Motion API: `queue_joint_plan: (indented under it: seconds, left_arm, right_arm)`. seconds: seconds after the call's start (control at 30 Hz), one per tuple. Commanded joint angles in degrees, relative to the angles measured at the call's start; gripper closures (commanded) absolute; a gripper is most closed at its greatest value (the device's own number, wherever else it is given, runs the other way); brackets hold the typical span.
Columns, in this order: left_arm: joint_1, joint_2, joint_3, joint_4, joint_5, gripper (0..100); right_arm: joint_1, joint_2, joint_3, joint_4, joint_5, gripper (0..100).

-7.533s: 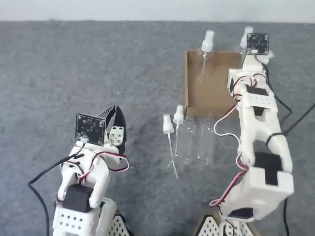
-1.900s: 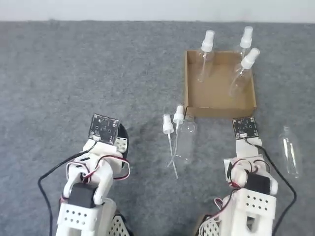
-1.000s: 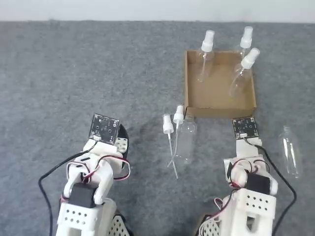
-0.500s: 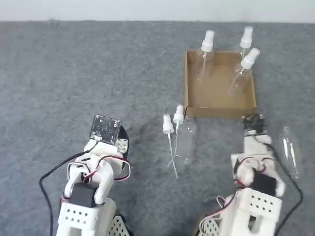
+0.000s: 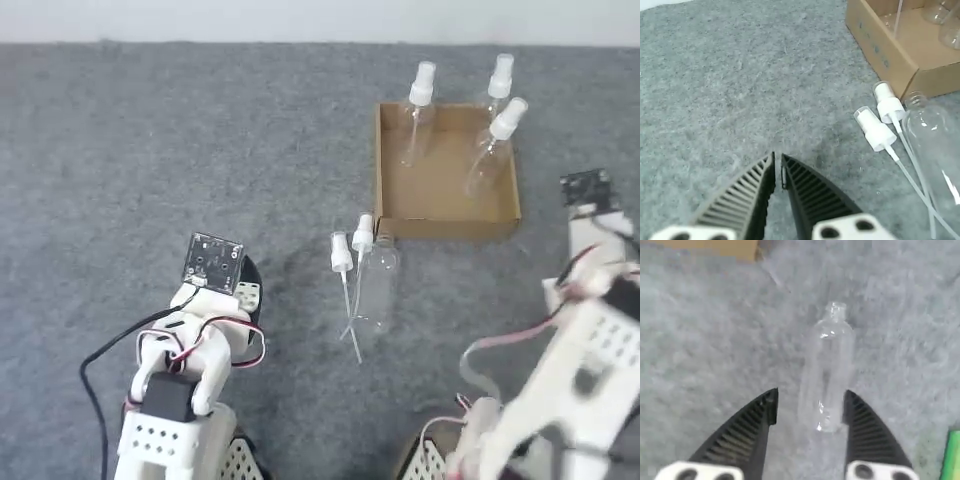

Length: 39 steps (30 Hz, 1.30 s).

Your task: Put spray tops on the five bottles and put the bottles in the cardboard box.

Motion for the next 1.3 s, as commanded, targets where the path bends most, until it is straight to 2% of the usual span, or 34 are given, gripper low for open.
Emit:
queue_joint_plan:
  seconds: [0.0, 0.13, 0.37, 0.57, 0.73, 0.93, 1.27]
  left_arm:
    - [-0.2, -0.9, -0.5, -1.5, -0.4, 99]
    - [-0.1, -0.9, -0.4, -1.5, -0.4, 99]
    - [-0.1, -0.9, -0.4, -1.5, -0.4, 99]
    - [-0.1, -0.9, -0.4, -1.5, -0.4, 99]
    - [0.0, -0.9, -0.4, -1.5, -0.4, 99]
    - [0.0, -0.9, -0.4, -1.5, -0.4, 99]
    - [-0.2, -0.9, -0.4, -1.5, -0.4, 99]
  right_arm:
    - [4.3, 12.4, -10.0, 0.2, 3.9, 75.1]
    - [5.8, 23.3, -16.2, 0.2, 6.4, 67.9]
    - [4.9, 36.3, -23.7, -0.8, 6.0, 69.7]
    - [3.6, 43.0, -27.7, -4.8, -0.4, 74.4]
    - [1.0, 45.6, -28.6, -4.6, -1.0, 74.3]
    - [-0.4, 46.5, -28.7, -5.8, -5.8, 74.5]
    - [-0.1, 46.5, -26.4, -6.0, -5.5, 74.6]
